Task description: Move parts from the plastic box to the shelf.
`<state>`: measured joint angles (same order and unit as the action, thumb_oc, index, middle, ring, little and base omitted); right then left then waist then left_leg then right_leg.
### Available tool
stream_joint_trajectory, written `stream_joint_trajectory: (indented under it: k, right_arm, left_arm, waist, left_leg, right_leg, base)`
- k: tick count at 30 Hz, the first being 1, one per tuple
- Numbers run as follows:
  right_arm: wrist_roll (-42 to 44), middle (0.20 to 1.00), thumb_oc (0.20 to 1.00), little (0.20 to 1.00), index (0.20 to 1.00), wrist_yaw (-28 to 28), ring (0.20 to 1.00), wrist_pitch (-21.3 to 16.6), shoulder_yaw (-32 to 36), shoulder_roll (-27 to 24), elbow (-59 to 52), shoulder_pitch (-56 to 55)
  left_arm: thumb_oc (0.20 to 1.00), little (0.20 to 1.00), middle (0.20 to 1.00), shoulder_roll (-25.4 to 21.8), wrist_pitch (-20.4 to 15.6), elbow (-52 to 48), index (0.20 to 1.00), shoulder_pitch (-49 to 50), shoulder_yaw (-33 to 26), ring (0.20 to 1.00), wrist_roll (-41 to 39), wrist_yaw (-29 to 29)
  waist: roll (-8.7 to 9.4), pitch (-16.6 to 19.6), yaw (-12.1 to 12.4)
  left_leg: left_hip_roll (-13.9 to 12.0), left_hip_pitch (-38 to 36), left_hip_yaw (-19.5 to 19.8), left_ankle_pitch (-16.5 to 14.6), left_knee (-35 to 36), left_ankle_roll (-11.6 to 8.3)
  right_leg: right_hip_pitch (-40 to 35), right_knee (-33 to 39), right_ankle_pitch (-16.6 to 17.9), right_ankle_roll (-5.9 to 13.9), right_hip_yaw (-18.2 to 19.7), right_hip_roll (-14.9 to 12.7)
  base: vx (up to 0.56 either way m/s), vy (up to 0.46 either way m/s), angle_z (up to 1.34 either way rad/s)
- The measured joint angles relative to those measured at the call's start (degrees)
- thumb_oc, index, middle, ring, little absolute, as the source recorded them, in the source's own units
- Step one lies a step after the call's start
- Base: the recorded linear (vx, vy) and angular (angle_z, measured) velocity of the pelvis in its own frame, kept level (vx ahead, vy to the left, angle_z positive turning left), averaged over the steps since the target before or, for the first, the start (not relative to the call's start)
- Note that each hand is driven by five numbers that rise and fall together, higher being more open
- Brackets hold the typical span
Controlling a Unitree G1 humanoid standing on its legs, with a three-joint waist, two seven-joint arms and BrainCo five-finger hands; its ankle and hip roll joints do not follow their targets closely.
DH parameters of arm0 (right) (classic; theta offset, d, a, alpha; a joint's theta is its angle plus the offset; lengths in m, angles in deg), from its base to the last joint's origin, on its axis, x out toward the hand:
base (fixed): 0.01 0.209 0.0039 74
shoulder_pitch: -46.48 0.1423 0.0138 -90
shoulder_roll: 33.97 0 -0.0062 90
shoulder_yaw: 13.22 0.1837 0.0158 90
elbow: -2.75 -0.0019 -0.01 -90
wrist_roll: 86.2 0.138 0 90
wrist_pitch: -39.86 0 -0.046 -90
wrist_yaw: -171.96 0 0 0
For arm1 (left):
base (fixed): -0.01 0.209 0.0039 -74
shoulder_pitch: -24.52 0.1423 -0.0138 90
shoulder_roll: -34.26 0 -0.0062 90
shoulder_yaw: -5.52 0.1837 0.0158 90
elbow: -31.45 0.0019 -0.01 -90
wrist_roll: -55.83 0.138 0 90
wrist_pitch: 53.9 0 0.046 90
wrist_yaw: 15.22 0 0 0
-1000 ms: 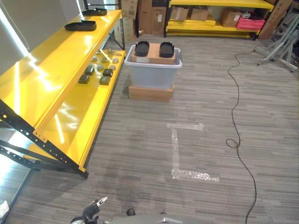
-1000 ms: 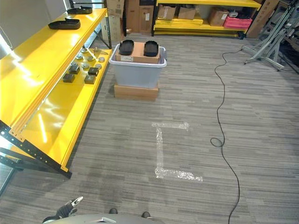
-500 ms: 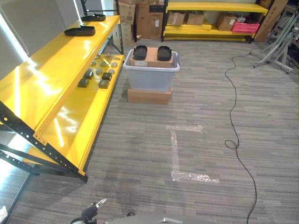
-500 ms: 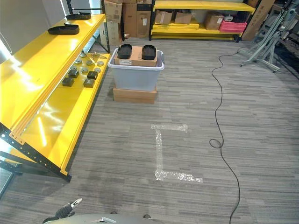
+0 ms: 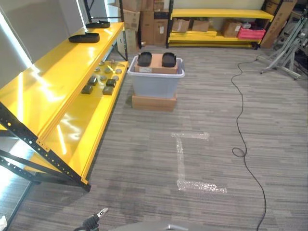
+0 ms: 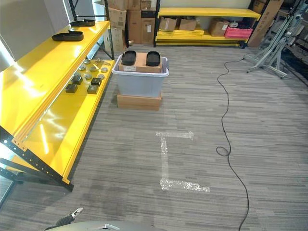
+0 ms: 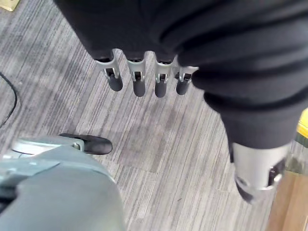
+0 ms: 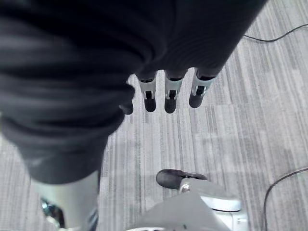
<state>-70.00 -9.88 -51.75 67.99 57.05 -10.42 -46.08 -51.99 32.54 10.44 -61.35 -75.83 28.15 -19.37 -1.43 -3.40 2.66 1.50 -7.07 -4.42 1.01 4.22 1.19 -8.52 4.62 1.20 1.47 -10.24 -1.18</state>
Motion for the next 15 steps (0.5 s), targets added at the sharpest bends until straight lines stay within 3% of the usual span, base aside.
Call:
stream_joint_trajectory:
  k: [3, 6, 8, 9, 10, 11, 14, 15]
  right_arm:
    - [5.6, 1.0, 1.0, 1.0, 1.0, 0.4, 1.0, -0.7, 1.2, -0.4, -3.2, 0.0]
    - [12.5, 1.0, 1.0, 1.0, 1.0, 0.3, 1.0, -1.1, 2.2, -1.6, -11.6, -0.1]
    - [15.5, 1.0, 1.0, 1.0, 1.0, -0.2, 1.0, -2.2, 2.3, -3.0, -21.5, 0.0]
    - [15.6, 1.0, 1.0, 1.0, 1.0, -2.3, 1.0, -0.2, 2.2, -4.0, -29.8, -0.9]
    - [15.8, 1.0, 1.0, 1.0, 1.0, -4.9, 1.0, 0.1, 1.4, -6.0, -44.7, -3.3]
    - [15.9, 1.0, 1.0, 1.0, 1.0, -6.2, 1.0, 0.3, 1.5, -6.9, -51.2, -3.2]
    - [14.6, 1.0, 1.0, 1.0, 1.0, -9.6, 1.0, -1.0, 2.8, -7.3, -58.6, -0.2]
    - [14.0, 1.0, 1.0, 1.0, 1.0, -11.2, 1.0, 0.7, 3.3, -7.8, -63.3, -0.2]
  left_arm:
    - [1.0, 1.0, 1.0, -0.3, -2.3, -1.7, 1.0, -0.3, 0.0, 1.0, -3.3, -0.5]
    - [1.0, 1.0, 1.0, -1.7, -3.5, -12.2, 1.0, -0.1, 0.0, 1.0, -5.3, -1.2]
    - [1.0, 1.0, 1.0, -3.1, -3.9, -21.6, 1.0, -0.8, -0.3, 1.0, -7.2, -1.2]
    - [1.0, 1.0, 1.0, -3.6, -2.1, -27.5, 1.0, -0.6, -0.8, 1.0, -7.9, -0.2]
    - [1.0, 1.0, 1.0, -5.0, -1.6, -39.4, 1.0, 0.7, -1.1, 1.0, -8.8, 0.9]
    - [1.0, 1.0, 1.0, -5.4, -1.6, -44.0, 1.0, 0.2, -1.8, 1.0, -9.5, 1.0]
    - [1.0, 1.0, 1.0, -6.0, -1.6, -49.2, 1.0, -2.4, -3.5, 1.0, -10.4, 2.6]
    - [1.0, 1.0, 1.0, -6.6, -0.1, -53.3, 1.0, -2.3, -4.0, 1.0, -10.4, 4.0]
  waist:
    - [0.05, 0.2, 0.0]
    - [0.38, 0.0, 0.2]
    - [0.57, -0.1, 0.2]
    - [0.68, -0.4, 0.2]
    - [0.73, -1.7, 0.1]
    - [0.79, -2.0, 0.0]
    - [1.09, -1.8, -0.5]
    - [1.11, -1.9, -0.6]
  left_leg:
    - [0.0, 0.0, 0.1, 0.0, 0.0, 0.03]
    - [0.0, 0.0, 0.5, 0.3, 0.0, 0.13]
    - [0.0, 0.0, 0.7, 0.5, 0.1, 0.19]
    - [0.1, 0.1, 0.8, 0.6, 0.0, 0.26]
    - [0.1, 0.0, 0.8, 1.1, 0.2, 0.3]
    - [0.0, 0.0, 0.8, 1.2, 0.2, 0.32]
    - [0.0, -0.1, 0.7, 1.1, 0.2, 0.23]
    - [0.0, 0.0, 0.7, 1.1, 0.2, 0.24]
  right_leg:
    - [-0.1, 0.0, 0.0, 0.0, -0.1, 0.0]
    - [-0.2, 0.0, 0.1, 0.05, -0.4, 0.0]
    - [-0.3, 0.0, 0.1, 0.14, -0.7, 0.0]
    - [-0.3, 0.0, 0.1, 0.17, -0.8, 0.0]
    - [-0.2, 0.0, 0.6, -0.03, -1.1, 0.0]
    - [0.0, 0.0, 0.9, 0.08, -1.2, 0.0]
    - [-0.3, 0.0, 0.8, 0.23, -1.1, 0.0]
    - [-0.2, 0.0, 0.7, 0.37, -1.1, 0.0]
  base:
    - [0.0, -0.024, 0.01]
    - [-0.02, -0.037, 0.07]
    - [-0.04, -0.015, 0.06]
    - [-0.03, 0.002, 0.05]
    - [-0.03, 0.004, 0.06]
    - [-0.02, 0.003, 0.04]
    - [0.0, 0.0, 0.0]
    - [0.0, 0.0, 0.0]
